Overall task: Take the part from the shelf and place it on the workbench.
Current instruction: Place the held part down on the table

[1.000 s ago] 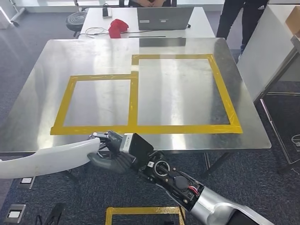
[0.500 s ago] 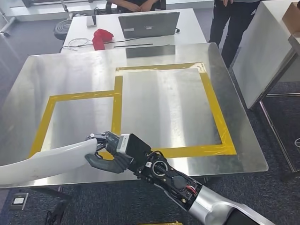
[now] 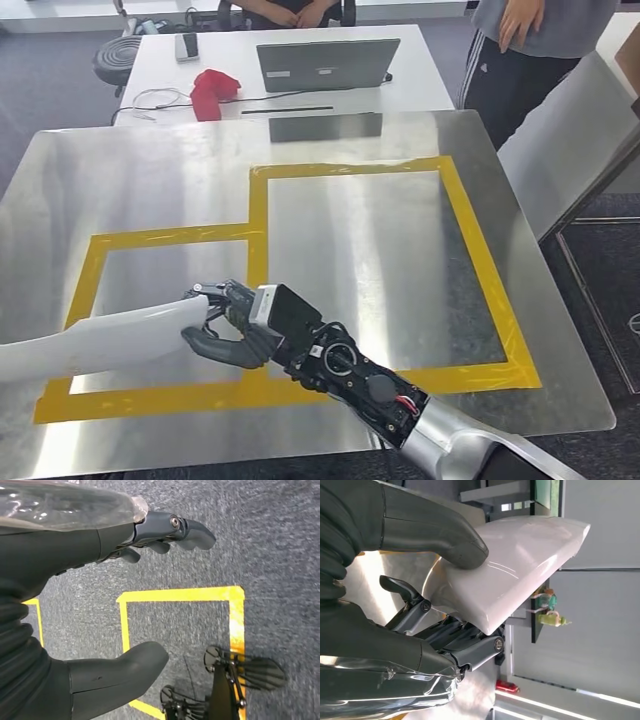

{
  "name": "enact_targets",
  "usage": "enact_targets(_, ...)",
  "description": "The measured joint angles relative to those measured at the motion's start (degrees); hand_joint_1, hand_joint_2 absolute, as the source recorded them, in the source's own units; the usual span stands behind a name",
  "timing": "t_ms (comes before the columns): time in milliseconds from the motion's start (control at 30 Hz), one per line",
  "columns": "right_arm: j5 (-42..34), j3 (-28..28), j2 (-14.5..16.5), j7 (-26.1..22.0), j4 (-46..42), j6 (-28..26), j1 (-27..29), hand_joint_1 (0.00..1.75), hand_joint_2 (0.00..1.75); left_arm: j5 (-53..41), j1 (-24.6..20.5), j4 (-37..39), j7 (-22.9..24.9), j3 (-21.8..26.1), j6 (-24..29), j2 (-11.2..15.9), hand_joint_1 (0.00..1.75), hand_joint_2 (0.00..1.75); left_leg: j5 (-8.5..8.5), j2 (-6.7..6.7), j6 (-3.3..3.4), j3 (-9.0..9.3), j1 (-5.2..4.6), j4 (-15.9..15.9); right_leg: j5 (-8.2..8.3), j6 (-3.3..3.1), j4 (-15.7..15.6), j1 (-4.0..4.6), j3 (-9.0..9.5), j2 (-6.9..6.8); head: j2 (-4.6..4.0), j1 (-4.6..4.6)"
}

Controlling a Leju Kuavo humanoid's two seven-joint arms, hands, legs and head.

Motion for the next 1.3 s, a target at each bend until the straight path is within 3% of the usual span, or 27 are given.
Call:
enact_targets(33, 0.00, -0.01, -0.07, -0.02, 0.16, 0.00, 0.09, 1.75, 1.75, 0.01, 0.10, 0.00, 0.06, 0.00, -0.13, -0.05, 0.00, 1.75, -0.39, -0.05, 0.01, 0.56, -0.09, 0.02, 1.06, -0.09, 0.94, 0.02, -1.61, 0.00, 0.00, -0.01)
enact_targets(67, 0.01, -0.01, -0.12, -0.05, 0.27, 0.01, 0.10, 1.75, 1.75, 0.01, 0.17, 0.00, 0.12, -0.01, -0.22, -0.10, 0.00, 1.75, -0.78, -0.15, -0.02, 1.16, -0.17, 0.04, 3.46, -0.24, -0.56, 0.06, -2.15, -0.01, 0.00, -0.01)
enact_targets(133, 0.01, -0.01, -0.14, -0.17, 0.38, 0.01, -0.06, 1.75, 1.75, -0.07, 0.16, 0.00, 0.21, -0.01, -0.25, -0.23, 0.00, 1.75, -1.41, -0.38, -0.15, 2.21, -0.30, 0.01, 9.94, -0.91, -8.25, 0.33, -0.88, -0.03, 0.00, -0.01)
enact_targets(167, 0.02, -0.01, -0.14, -0.26, 0.39, 0.02, -0.16, 1.75, 1.75, -0.14, 0.09, 0.00, 0.26, -0.01, -0.24, -0.31, 0.00, 1.75, -1.61, -0.48, -0.28, 2.52, -0.41, 0.04, 12.35, -1.29, -11.76, 0.53, -0.03, -0.06, 0.00, -0.02)
enact_targets(233, 0.02, -0.02, -0.13, -0.39, 0.42, 0.06, -0.30, 1.75, 1.75, -0.26, 0.00, 0.00, 0.38, -0.01, -0.24, -0.42, 0.00, 1.75, -1.68, -0.57, -0.67, 2.71, -0.37, -0.04, 14.22, -1.76, -14.92, 0.93, 0.69, -0.06, 0.00, -0.01)
enact_targets(300, 0.02, -0.03, -0.12, -0.44, 0.43, 0.07, -0.34, 1.75, 1.75, -0.34, 0.01, 0.00, 0.53, -0.01, -0.26, -0.39, 0.00, 1.75, -1.48, -0.58, -1.26, 2.77, -0.31, -0.29, 14.66, -2.04, -15.40, 0.90, 0.82, -0.05, 0.00, 0.02)
enact_targets(367, 0.02, -0.04, -0.06, -0.47, 0.44, 0.04, -0.40, 1.75, 1.75, -0.52, 0.00, -0.02, 0.61, -0.01, -0.31, -0.40, 0.00, 1.75, -2.97, -0.46, -1.84, 2.28, -0.25, 0.99, 15.56, -2.51, -16.27, 0.49, 1.27, -0.14, 0.00, -0.02)
enact_targets(400, 0.02, -0.04, -0.03, -0.49, 0.44, 0.02, -0.43, 1.75, 1.75, -0.65, -0.05, -0.03, 0.56, -0.01, -0.33, -0.40, 0.00, 1.75, -4.83, -0.41, -2.12, 1.44, -0.19, 3.36, 16.00, -2.72, -16.68, 0.28, 1.39, -0.23, 0.00, -0.04)
enact_targets(467, 0.02, -0.04, -0.01, -0.44, 0.46, -0.02, -0.40, 1.75, 1.75, -0.90, -0.12, -0.04, 0.39, -0.01, -0.37, -0.43, 0.00, 1.75, -9.41, -0.34, -2.72, -1.24, 0.12, 11.09, 16.41, -2.95, -16.82, 0.26, 1.05, -0.31, 0.00, -0.07)
enact_targets(533, 0.02, -0.04, -0.01, -0.34, 0.48, -0.03, -0.29, 1.75, 1.75, -0.97, -0.08, -0.04, 0.38, -0.01, -0.43, -0.41, 0.00, 1.75, -11.41, -0.31, -3.32, -2.61, 0.46, 16.20, 16.65, -2.81, -16.78, 0.22, 0.55, -0.33, 0.00, -0.07)
enact_targets(567, 0.02, -0.04, -0.01, -0.27, 0.48, -0.03, -0.27, 1.75, 1.75, -0.98, -0.07, -0.04, 0.41, -0.02, -0.51, -0.40, 0.00, 1.75, -10.94, -0.30, -3.56, -1.76, 0.66, 15.60, 16.79, -2.67, -16.71, 0.16, 0.36, -0.33, 0.00, -0.06)
enact_targets(667, 0.02, -0.05, -0.01, -0.07, 0.47, -0.04, -0.30, 1.75, 1.75, -0.98, -0.28, -0.05, 0.44, -0.03, -0.74, -0.46, 0.00, 1.75, -7.23, -0.34, -4.24, 5.38, 1.27, 4.27, 16.85, -1.84, -15.88, 0.02, -0.22, -0.29, 0.00, -0.08)
enact_targets(733, 0.08, -0.07, 0.00, -0.02, 0.44, -0.09, -0.35, 1.75, 1.75, -0.97, -0.43, -0.08, 0.42, -0.03, -0.79, -0.58, 0.00, 1.75, -6.57, -0.61, -3.69, 7.56, 1.33, 0.22, 16.78, -1.14, -15.30, 0.32, -0.65, -0.18, 0.00, 0.00)
enact_targets(767, 0.12, -0.07, 0.01, 0.01, 0.44, -0.10, -0.36, 1.75, 1.75, -0.96, -0.45, -0.10, 0.41, -0.03, -0.81, -0.66, 0.00, 1.75, -6.64, -0.73, -3.25, 7.47, 1.26, 0.18, 16.59, -1.05, -15.23, 0.46, -0.79, -0.11, 0.00, 0.05)
enact_targets(800, 0.15, -0.07, 0.02, 0.03, 0.44, -0.10, -0.36, 1.75, 1.75, -0.95, -0.41, -0.12, 0.40, -0.03, -0.81, -0.69, 0.00, 1.75, -6.55, -0.74, -2.90, 7.40, 1.31, 0.15, 16.44, -1.43, -15.24, 0.50, -0.82, -0.08, 0.00, 0.12)
enact_targets(900, 0.15, -0.07, 0.02, 0.07, 0.44, -0.14, -0.36, 1.75, 1.75, -0.86, -0.35, -0.14, 0.41, -0.03, -0.81, -0.82, 0.00, 1.75, -6.40, -0.72, -2.54, 7.38, 1.09, 0.08, 16.50, -3.53, -15.36, 0.46, -0.85, -0.08, 0.00, 0.16)
enact_targets(933, 0.15, -0.07, 0.02, 0.08, 0.44, -0.18, -0.36, 1.75, 1.75, -0.81, -0.33, -0.14, 0.41, -0.03, -0.81, -0.83, 0.00, 1.75, -6.34, -0.72, -2.39, 7.35, 0.97, 0.08, 16.72, -3.87, -15.42, 0.43, -0.84, -0.09, 0.00, 0.16)
enact_targets(1033, 0.19, -0.07, 0.02, 0.15, 0.44, -0.35, -0.41, 1.75, 1.75, -0.63, -0.24, -0.14, 0.40, -0.03, -0.81, -0.83, 0.00, 1.75, -6.24, -0.72, -2.01, 7.27, 0.76, 0.09, 17.31, -3.66, -15.68, 0.31, -0.75, -0.07, 0.00, 0.15)
enact_targets(1233, 0.49, -0.07, 0.02, 0.50, 0.44, -0.98, -1.19, 1.75, 1.75, -0.49, -0.21, -0.13, 0.40, -0.03, -0.80, -0.80, 0.00, 1.75, -6.30, -0.71, -1.70, 7.24, 0.47, 0.11, 17.49, -1.98, -15.98, -0.02, -0.66, -0.06, 0.00, 0.15)
enact_targets(1300, 0.50, -0.07, 0.02, 0.51, 0.44, -0.99, -1.21, 1.75, 1.75, -0.49, -0.22, -0.13, 0.40, -0.03, -0.80, -0.80, 0.00, 1.75, -6.30, -0.71, -1.70, 7.24, 0.47, 0.11, 17.49, -1.92, -15.99, -0.03, -0.66, -0.06, 0.00, 0.15)
